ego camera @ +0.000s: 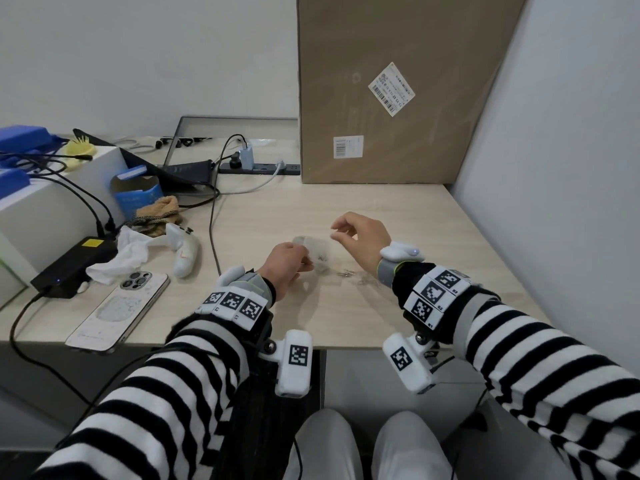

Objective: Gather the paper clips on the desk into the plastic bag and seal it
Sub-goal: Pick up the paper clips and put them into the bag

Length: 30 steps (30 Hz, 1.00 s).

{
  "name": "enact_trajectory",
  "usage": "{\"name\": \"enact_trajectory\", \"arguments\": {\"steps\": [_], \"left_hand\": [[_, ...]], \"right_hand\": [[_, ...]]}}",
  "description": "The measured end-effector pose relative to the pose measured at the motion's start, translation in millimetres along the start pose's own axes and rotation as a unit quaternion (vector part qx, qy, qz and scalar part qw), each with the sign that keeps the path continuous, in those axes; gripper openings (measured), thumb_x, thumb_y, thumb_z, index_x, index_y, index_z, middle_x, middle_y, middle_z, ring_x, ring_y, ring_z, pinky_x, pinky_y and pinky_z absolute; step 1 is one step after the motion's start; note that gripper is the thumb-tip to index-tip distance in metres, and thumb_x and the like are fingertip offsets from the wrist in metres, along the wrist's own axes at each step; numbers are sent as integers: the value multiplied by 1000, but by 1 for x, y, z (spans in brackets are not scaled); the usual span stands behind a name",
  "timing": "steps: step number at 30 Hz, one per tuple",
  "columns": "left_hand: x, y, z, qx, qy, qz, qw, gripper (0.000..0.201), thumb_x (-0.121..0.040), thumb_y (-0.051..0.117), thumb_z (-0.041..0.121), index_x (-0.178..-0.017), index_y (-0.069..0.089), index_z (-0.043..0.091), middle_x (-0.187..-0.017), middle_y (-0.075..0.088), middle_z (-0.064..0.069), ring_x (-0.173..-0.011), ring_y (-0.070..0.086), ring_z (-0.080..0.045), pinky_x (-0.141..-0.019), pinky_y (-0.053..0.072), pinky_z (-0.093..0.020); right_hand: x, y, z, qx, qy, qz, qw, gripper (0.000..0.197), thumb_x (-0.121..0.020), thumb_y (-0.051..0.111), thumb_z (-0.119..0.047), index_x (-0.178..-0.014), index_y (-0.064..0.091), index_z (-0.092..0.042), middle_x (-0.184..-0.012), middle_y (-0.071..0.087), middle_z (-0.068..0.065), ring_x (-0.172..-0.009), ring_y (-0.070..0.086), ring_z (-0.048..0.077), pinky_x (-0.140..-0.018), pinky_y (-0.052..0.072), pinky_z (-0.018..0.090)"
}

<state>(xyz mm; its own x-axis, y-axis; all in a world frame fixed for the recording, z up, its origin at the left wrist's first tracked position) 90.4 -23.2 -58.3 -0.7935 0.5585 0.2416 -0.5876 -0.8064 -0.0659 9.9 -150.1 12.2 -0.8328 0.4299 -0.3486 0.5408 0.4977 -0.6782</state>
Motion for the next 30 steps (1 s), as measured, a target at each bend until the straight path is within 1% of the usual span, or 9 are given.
{"name": "enact_trajectory", "arguments": {"steps": [3, 7, 11, 14, 18, 20, 23, 27, 30], "left_hand": [[-4, -5, -6, -13, -2, 6, 1000, 24, -91, 41, 4, -69, 49, 11, -65, 50, -5, -49, 53, -9, -41, 34, -16], [-6, -3, -14, -20, -14, -17, 1000, 22, -88, 42, 3, -68, 51, 9, -63, 53, -9, -56, 51, -18, -53, 40, -24], [-6, -1, -13, -32, -8, -25, 999, 24, -89, 41, 2, -67, 51, 9, -60, 51, -8, -56, 48, -20, -50, 36, -24], [-7, -3, -14, -34, -7, -22, 999, 25, -88, 42, 3, -66, 52, 8, -62, 52, -10, -55, 48, -21, -50, 36, -24], [-6, -5, -15, -31, -1, -23, 999, 25, -89, 41, 4, -67, 51, 8, -62, 53, -10, -54, 48, -20, -49, 37, -23], [-5, -6, -16, -28, 1, -22, 999, 26, -90, 40, 5, -67, 50, 8, -61, 52, -9, -52, 48, -19, -47, 37, -22], [-6, -7, -16, -25, 7, -25, 999, 26, -91, 41, 5, -67, 50, 8, -62, 53, -10, -52, 48, -17, -46, 37, -22], [-7, -5, -15, -17, 5, -25, 1000, 28, -92, 40, 4, -66, 49, 9, -44, 55, -1, -35, 49, -9, -37, 36, -17], [-7, -6, -16, -15, 6, -21, 1000, 29, -93, 40, 4, -65, 49, 9, -35, 52, 6, -38, 51, -9, -38, 37, -17]], "right_hand": [[2, -11, 32, 40, 104, -28, 993, 27, -92, 54, -35, -86, 62, -10, -85, 66, 2, -80, 64, 24, -78, 52, 36], [23, -19, 82, 119, 274, -136, 945, 48, -98, 37, -44, -82, 59, -4, -77, 68, 14, -66, 63, 28, -78, 54, 37], [48, -7, 98, 72, 337, -202, 917, 50, -100, 36, -36, -65, 51, -4, -55, 61, 12, -45, 58, 22, -54, 49, 27], [46, 9, 83, 27, 291, -201, 935, 45, -100, 39, -27, -61, 50, -8, -46, 60, 4, -43, 57, 13, -50, 48, 20], [38, 23, 61, -87, 248, -172, 950, 30, -99, 40, -19, -72, 48, -11, -70, 59, 7, -58, 58, 16, -57, 51, 22], [33, 19, 57, -57, 214, -153, 963, 24, -97, 43, -18, -74, 50, -14, -76, 62, 6, -64, 60, 20, -56, 50, 23], [26, 0, 55, 75, 158, -114, 978, 10, -91, 54, -25, -90, 57, -16, -93, 62, 3, -86, 59, 22, -77, 47, 32], [32, 8, 63, 180, 144, -211, 950, 46, -82, 68, -38, -121, 55, -18, -122, 49, 4, -111, 54, 24, -95, 42, 33], [34, 25, 61, 204, 134, -248, 938, 55, -79, 71, -38, -127, 51, -18, -128, 46, 5, -114, 52, 25, -100, 41, 36]]}}
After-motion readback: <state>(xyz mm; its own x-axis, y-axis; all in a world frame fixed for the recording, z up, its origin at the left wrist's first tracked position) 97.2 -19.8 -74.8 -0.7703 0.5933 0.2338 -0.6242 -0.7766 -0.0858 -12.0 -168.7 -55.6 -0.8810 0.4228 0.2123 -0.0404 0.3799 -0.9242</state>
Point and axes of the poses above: each hand's wrist, its own x-axis away from the middle knuckle, its own y-axis out of the palm, z = x × y, the point moved 9 cm from there along -x, towards the middle knuckle
